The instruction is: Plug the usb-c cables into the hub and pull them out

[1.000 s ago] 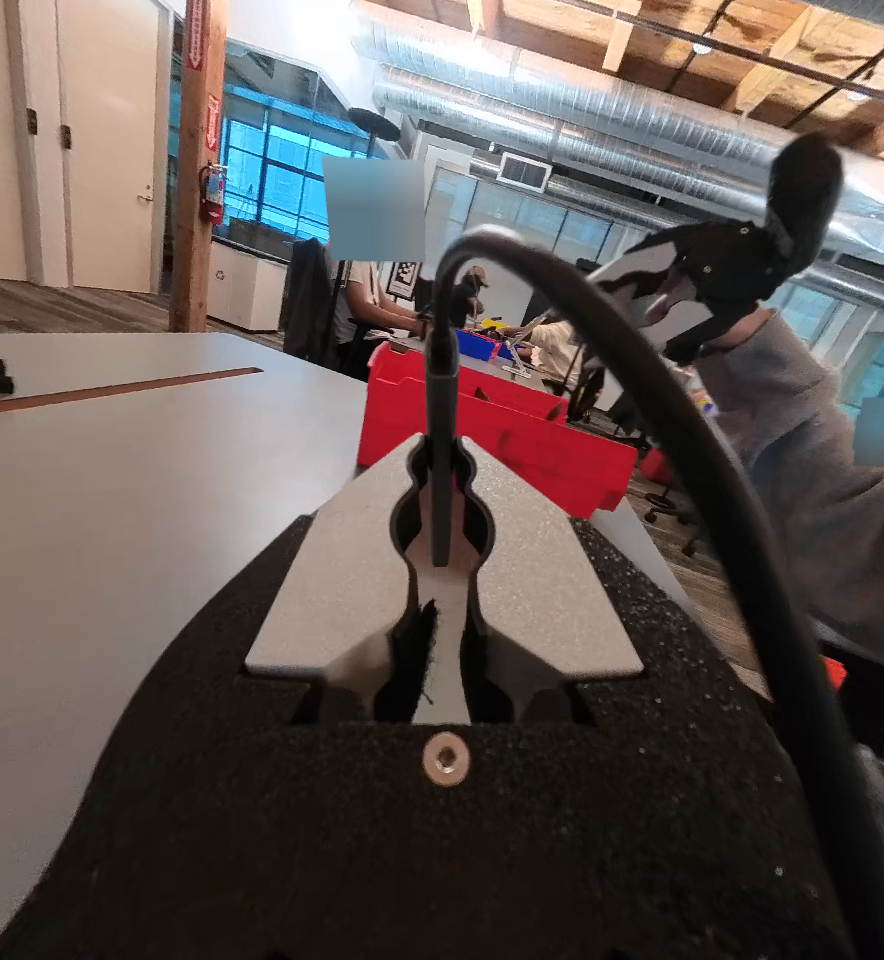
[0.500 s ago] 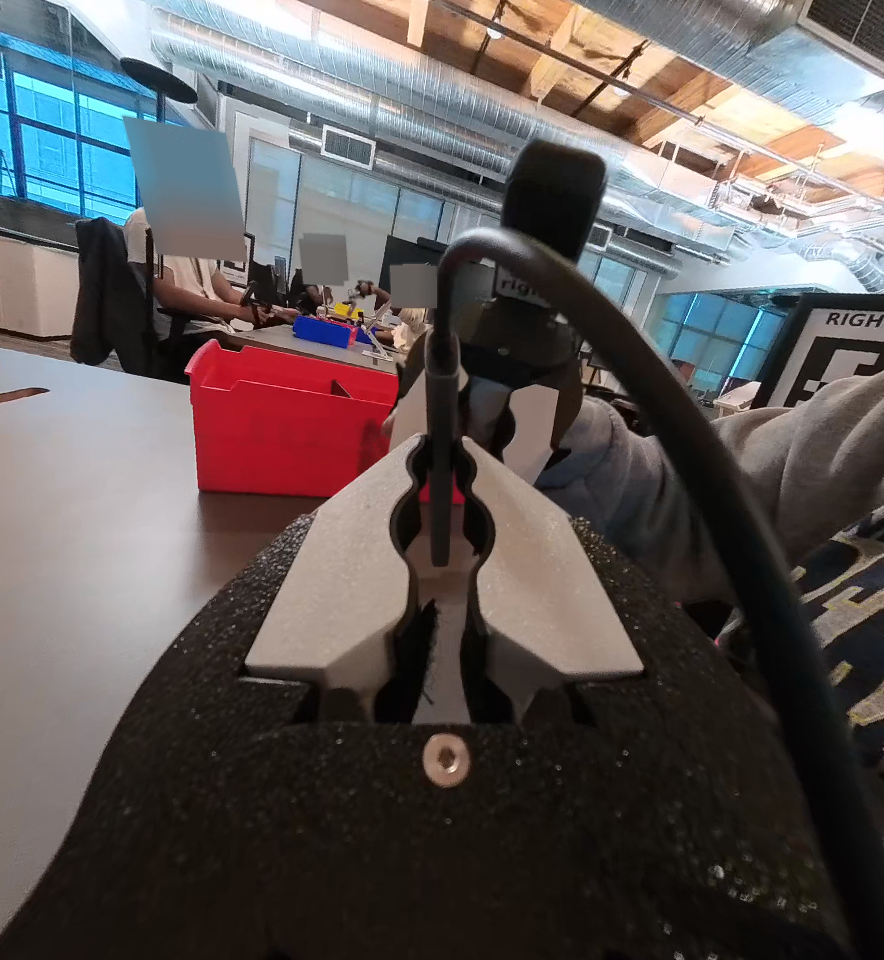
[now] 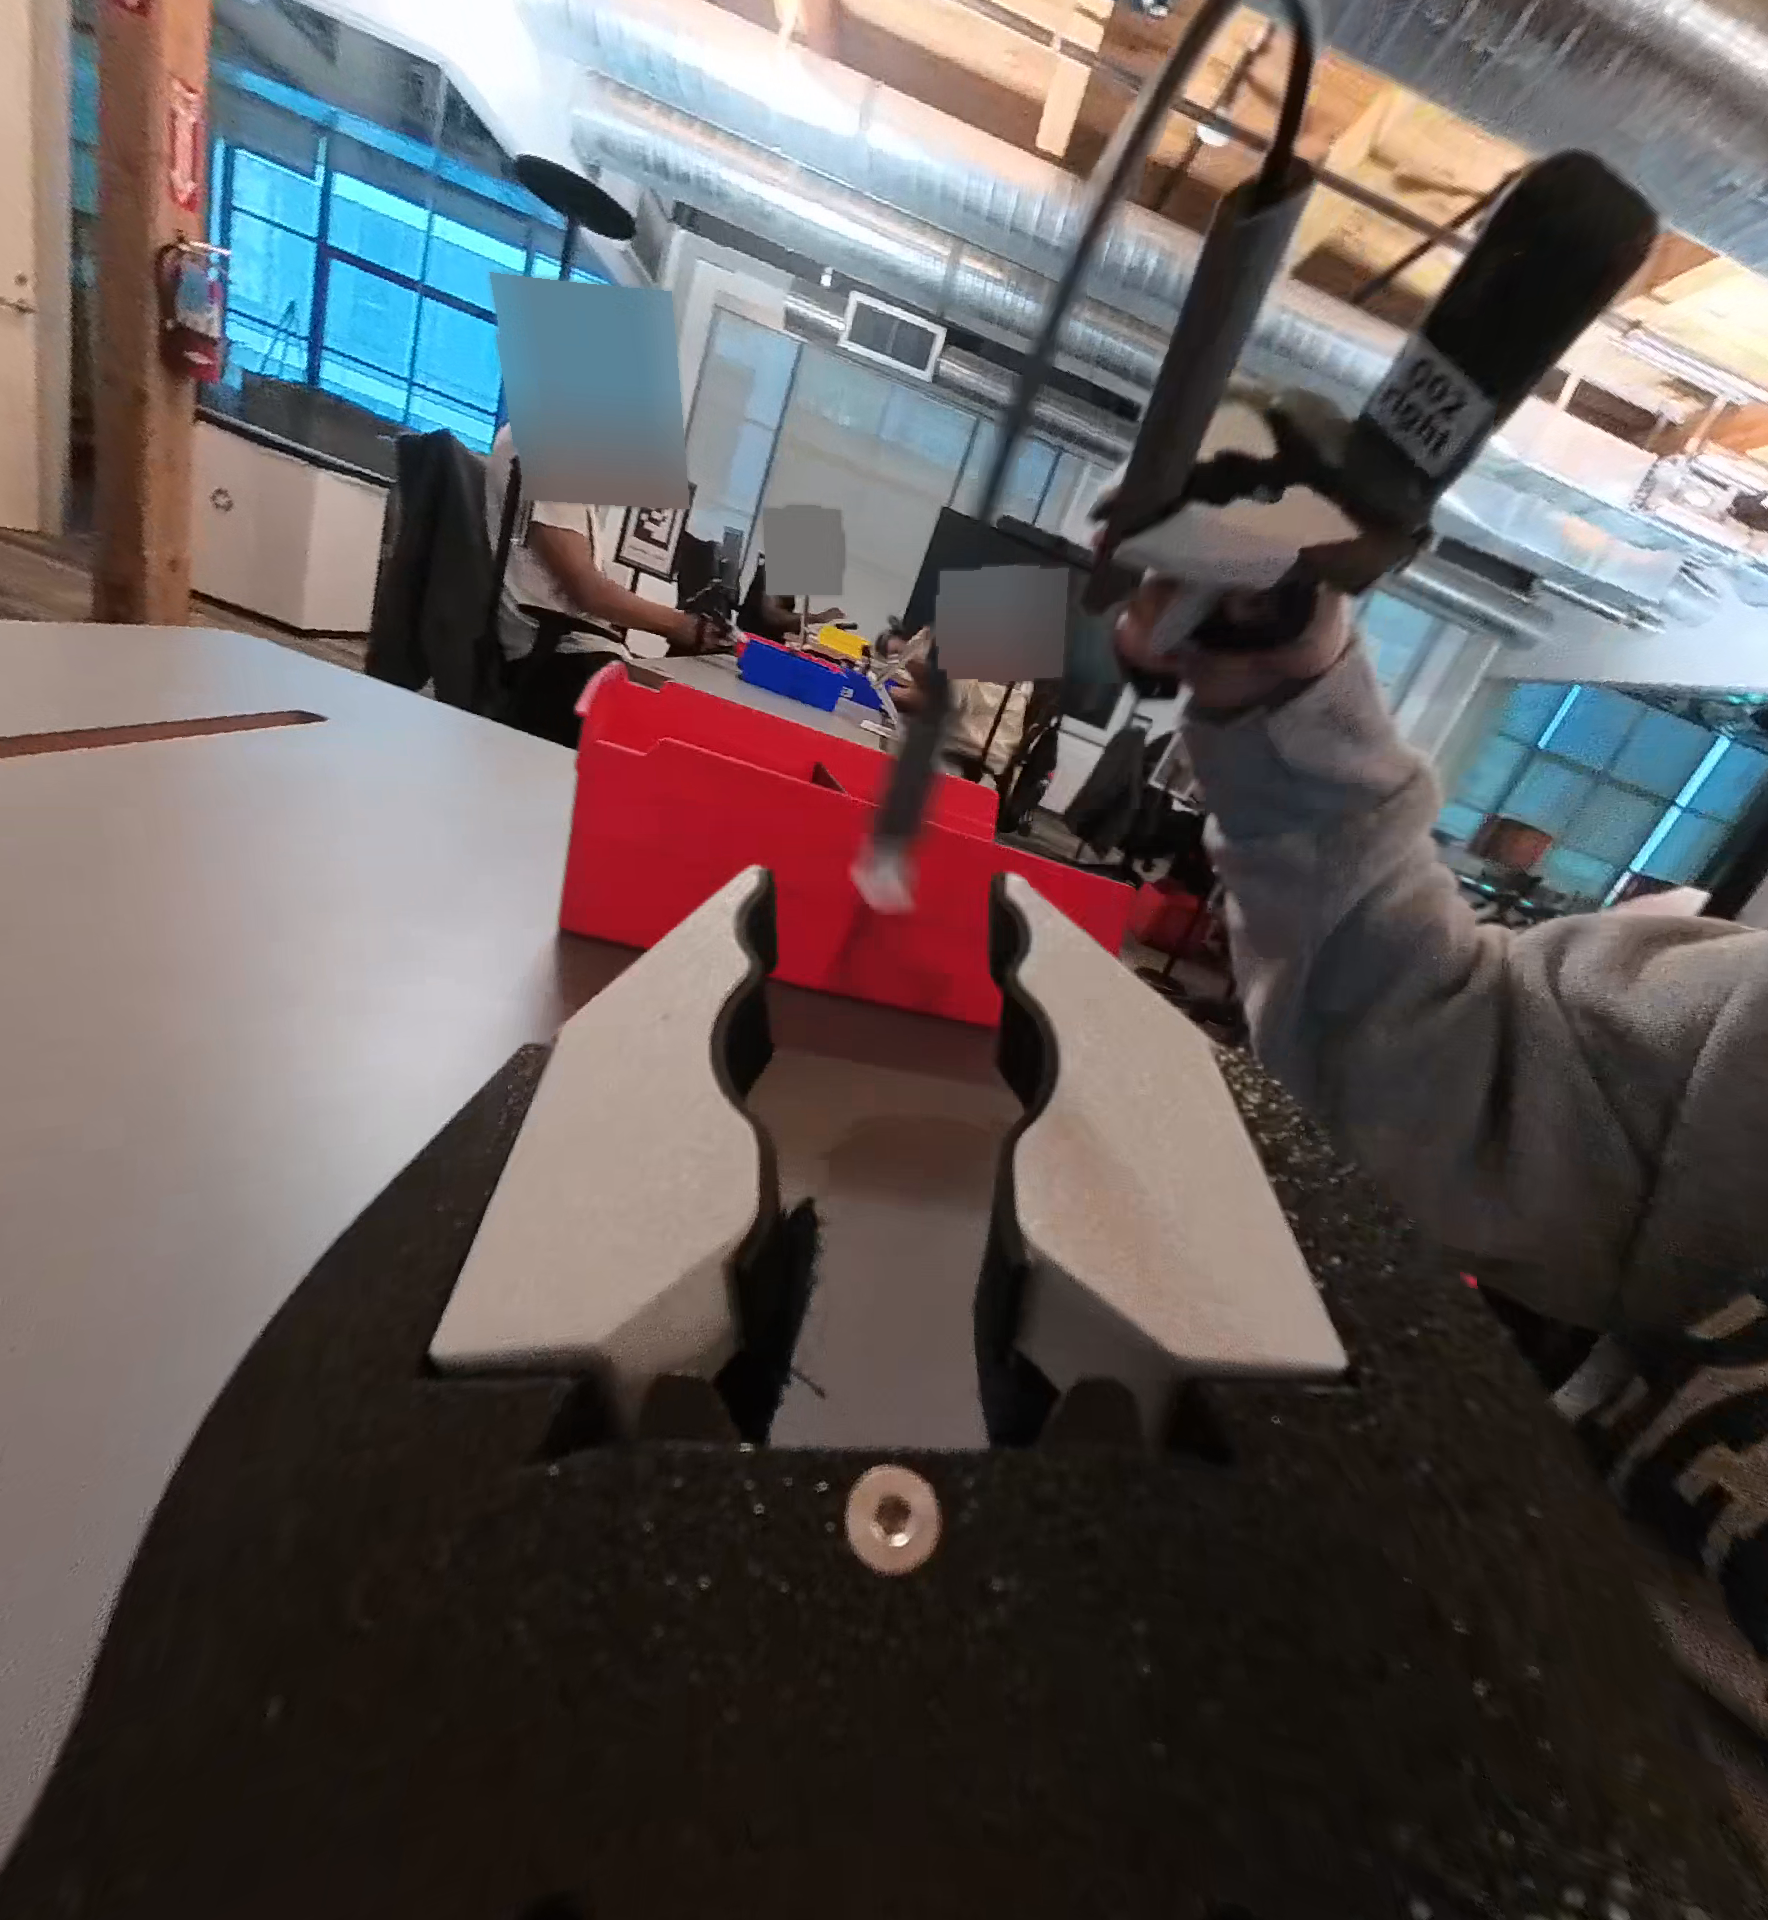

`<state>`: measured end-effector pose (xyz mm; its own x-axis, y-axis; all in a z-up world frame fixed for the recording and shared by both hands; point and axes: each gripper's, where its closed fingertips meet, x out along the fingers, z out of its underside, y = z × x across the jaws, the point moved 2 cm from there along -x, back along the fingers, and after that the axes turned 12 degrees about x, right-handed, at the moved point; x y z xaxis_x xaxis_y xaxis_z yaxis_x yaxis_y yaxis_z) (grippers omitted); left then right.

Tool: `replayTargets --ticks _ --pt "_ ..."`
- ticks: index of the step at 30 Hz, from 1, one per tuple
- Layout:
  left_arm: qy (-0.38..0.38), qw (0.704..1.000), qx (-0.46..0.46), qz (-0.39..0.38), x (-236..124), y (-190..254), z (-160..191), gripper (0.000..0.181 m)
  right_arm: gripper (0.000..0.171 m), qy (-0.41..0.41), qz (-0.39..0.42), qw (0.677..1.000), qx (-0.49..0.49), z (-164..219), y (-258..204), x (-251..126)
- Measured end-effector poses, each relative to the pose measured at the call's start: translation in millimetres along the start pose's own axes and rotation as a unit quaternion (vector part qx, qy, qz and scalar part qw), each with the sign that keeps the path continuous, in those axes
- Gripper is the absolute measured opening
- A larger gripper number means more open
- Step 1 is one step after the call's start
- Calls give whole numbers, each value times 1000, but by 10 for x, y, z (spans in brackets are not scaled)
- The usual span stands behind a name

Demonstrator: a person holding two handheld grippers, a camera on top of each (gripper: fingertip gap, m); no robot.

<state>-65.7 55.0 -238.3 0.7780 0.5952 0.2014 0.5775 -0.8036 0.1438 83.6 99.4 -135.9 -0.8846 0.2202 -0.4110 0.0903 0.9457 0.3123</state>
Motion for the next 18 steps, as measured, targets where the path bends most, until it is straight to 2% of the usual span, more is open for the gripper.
replayTargets --ticks 4,6,8,10,12,15,18 --pt "9 1000 -16 -23 -56 -105 -19 35 7 -116 148 980 -72 196 777 -653" --pt "11 999 -22 -27 -68 -130 -26 33 7 -211 210 944 -139 369 1117 -894" --pt "10 999 -22 -27 -72 -131 -28 32 7 -311 221 893 -237 579 1311 -961" --pt "8 999 -19 -27 -69 -126 -24 31 7 -391 184 856 -284 838 1352 -820" --pt "3 1000 -19 -24 -61 -121 -8 30 7 -434 128 840 -298 1105 1324 -545" --pt "-3 1000 -21 -21 -50 -111 16 29 7 -447 49 858 -249 1466 1243 -83" --pt "-3 1000 -17 -21 -53 -103 21 25 8 -459 21 881 -111 1759 1244 217"
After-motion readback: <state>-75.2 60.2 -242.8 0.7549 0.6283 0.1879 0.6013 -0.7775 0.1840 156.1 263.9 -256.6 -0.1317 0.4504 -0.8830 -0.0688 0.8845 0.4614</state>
